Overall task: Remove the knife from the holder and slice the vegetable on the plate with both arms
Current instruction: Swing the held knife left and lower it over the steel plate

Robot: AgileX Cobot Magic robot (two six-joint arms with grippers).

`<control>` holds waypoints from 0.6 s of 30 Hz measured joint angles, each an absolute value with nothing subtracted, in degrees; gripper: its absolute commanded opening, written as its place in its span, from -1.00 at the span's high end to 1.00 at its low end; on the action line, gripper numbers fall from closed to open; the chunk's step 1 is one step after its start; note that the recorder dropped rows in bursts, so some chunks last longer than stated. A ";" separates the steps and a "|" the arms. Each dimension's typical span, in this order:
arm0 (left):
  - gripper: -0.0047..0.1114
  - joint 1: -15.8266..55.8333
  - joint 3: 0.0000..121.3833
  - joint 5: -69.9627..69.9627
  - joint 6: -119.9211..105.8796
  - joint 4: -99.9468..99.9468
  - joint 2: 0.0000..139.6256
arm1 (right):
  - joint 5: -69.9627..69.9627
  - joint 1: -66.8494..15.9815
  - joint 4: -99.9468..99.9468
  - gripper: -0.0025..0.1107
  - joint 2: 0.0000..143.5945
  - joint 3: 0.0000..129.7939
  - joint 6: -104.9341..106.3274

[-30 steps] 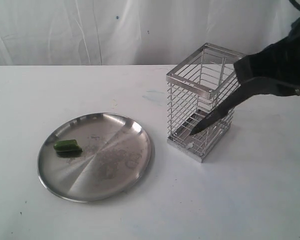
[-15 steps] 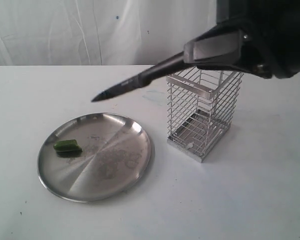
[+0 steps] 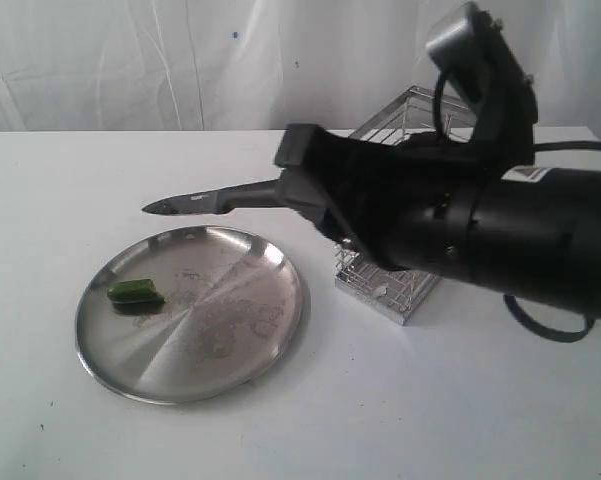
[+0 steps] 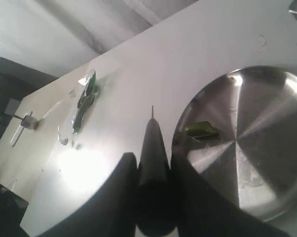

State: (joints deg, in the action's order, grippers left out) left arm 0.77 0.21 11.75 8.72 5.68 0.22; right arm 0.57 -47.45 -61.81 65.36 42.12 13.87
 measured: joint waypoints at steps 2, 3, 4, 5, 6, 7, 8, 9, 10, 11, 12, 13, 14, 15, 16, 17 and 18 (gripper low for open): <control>0.92 0.77 0.21 11.75 8.72 5.68 0.22 | -3.90 -50.84 -61.81 0.96 67.75 42.14 12.82; 0.92 0.77 0.21 11.75 8.72 5.68 0.22 | -6.32 -52.60 -61.81 0.96 69.32 42.14 12.39; 0.92 0.77 0.21 11.75 8.72 5.68 0.22 | -8.65 -54.22 -61.81 0.96 71.10 42.14 11.97; 0.92 0.77 0.21 11.75 8.72 5.68 0.22 | -10.90 -55.71 -61.81 0.96 73.00 42.14 11.65; 0.92 0.77 0.21 11.75 8.72 5.68 0.22 | -13.09 -56.80 -61.81 0.96 74.55 42.14 11.51; 0.92 0.77 0.21 11.75 8.72 5.68 0.22 | -15.23 -58.00 -61.81 0.96 76.40 42.14 10.83; 0.92 0.77 0.21 11.75 8.72 5.68 0.22 | -17.20 -59.02 -61.81 0.96 78.11 42.14 9.93; 0.92 0.77 0.21 11.75 8.72 5.68 0.22 | -18.65 -59.85 -61.81 0.96 79.33 42.14 9.03; 0.92 0.77 0.21 11.75 8.72 5.68 0.22 | -20.37 -60.50 -61.70 0.96 80.68 42.14 7.74; 0.92 0.77 0.21 11.75 8.72 5.68 0.22 | -21.85 -60.95 -61.57 0.96 81.79 42.14 6.32; 0.92 0.77 0.21 11.75 8.72 5.68 0.22 | -22.90 -61.10 -61.57 0.96 82.52 42.14 4.82; 0.92 0.77 0.21 11.75 8.72 5.68 0.22 | -23.86 -61.24 -61.46 0.96 83.23 42.14 3.15; 0.92 0.77 0.21 11.75 8.72 5.68 0.22 | -24.52 -61.34 -61.46 0.96 83.77 42.14 1.21; 0.92 0.77 0.21 11.75 8.72 5.68 0.22 | -25.11 -61.34 -61.46 0.96 84.23 42.14 -0.65; 0.92 0.77 0.21 11.75 8.72 5.68 0.22 | -25.70 -61.34 -61.46 0.96 84.44 42.00 -3.30; 0.92 0.77 0.21 11.75 8.72 5.68 0.22 | -26.55 -61.64 -61.46 0.96 84.69 41.71 -6.06; 0.92 0.77 0.21 11.75 8.72 5.68 0.22 | -27.47 -61.98 -61.46 0.96 84.69 41.34 -8.06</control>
